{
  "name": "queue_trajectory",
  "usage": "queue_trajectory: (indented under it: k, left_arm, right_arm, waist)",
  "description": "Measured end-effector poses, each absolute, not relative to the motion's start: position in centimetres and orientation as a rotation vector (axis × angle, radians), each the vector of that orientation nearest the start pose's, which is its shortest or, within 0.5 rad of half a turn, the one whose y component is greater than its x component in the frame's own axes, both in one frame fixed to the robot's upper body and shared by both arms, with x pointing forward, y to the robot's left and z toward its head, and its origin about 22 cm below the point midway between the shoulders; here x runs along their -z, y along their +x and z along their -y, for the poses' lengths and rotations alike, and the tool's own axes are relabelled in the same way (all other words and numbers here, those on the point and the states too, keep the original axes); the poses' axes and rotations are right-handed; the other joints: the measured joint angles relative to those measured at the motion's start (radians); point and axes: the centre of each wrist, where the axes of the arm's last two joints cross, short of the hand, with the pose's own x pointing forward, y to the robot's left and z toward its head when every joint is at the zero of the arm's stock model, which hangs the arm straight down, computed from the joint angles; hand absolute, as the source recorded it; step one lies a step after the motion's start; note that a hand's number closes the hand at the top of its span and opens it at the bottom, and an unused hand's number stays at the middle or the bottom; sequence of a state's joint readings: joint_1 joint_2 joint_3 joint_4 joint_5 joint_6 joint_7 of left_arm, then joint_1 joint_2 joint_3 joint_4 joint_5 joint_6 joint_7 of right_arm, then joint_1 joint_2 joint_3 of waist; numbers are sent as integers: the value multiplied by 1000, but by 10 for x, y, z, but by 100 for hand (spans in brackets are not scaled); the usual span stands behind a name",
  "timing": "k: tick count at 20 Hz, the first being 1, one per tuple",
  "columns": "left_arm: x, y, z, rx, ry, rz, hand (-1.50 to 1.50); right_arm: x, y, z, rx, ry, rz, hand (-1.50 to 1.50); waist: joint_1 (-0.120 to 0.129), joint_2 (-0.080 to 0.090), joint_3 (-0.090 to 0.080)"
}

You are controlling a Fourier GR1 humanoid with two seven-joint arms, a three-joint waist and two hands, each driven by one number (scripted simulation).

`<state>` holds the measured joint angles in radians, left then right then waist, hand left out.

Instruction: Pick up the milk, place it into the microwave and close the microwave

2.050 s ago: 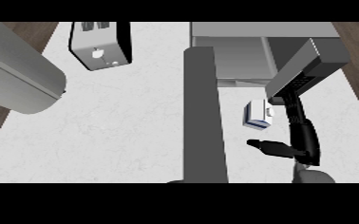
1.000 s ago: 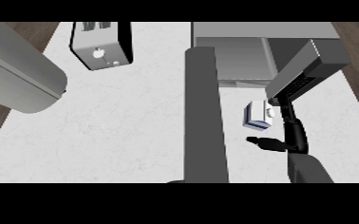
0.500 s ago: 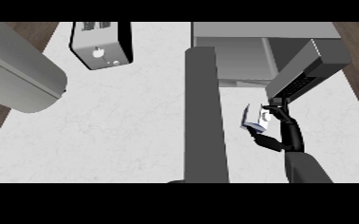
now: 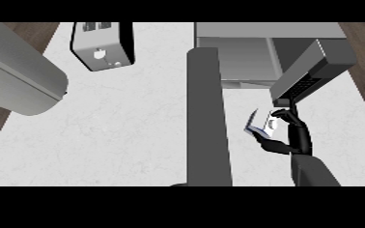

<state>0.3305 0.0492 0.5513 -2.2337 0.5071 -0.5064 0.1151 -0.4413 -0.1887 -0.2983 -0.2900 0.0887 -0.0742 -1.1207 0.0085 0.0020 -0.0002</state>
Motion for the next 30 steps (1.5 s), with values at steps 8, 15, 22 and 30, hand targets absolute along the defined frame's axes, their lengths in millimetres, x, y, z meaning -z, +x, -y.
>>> queue_trajectory:
  k: [8, 15, 22, 30]
  left_arm:
    - [-110, 102, -359, -27, -11, 1956, -150]
    - [-107, 91, -365, -34, 11, 1938, -150]
    - [-105, 92, -373, -40, 5, 1936, -150]
    - [-103, 96, -380, -39, -1, 1934, -150]
  right_arm:
    - [143, 267, 290, -90, -136, 1853, 150]
    - [116, 287, 253, -163, -47, 1953, 150]
    - [63, 315, 219, -172, -95, 1985, 150]
    - [22, 358, 197, -295, -259, 1970, 150]
  waist:
    - [-12, -2, 1]
    - [-14, -8, -1]
    - [-9, -6, -1]
    - [0, -1, 0]
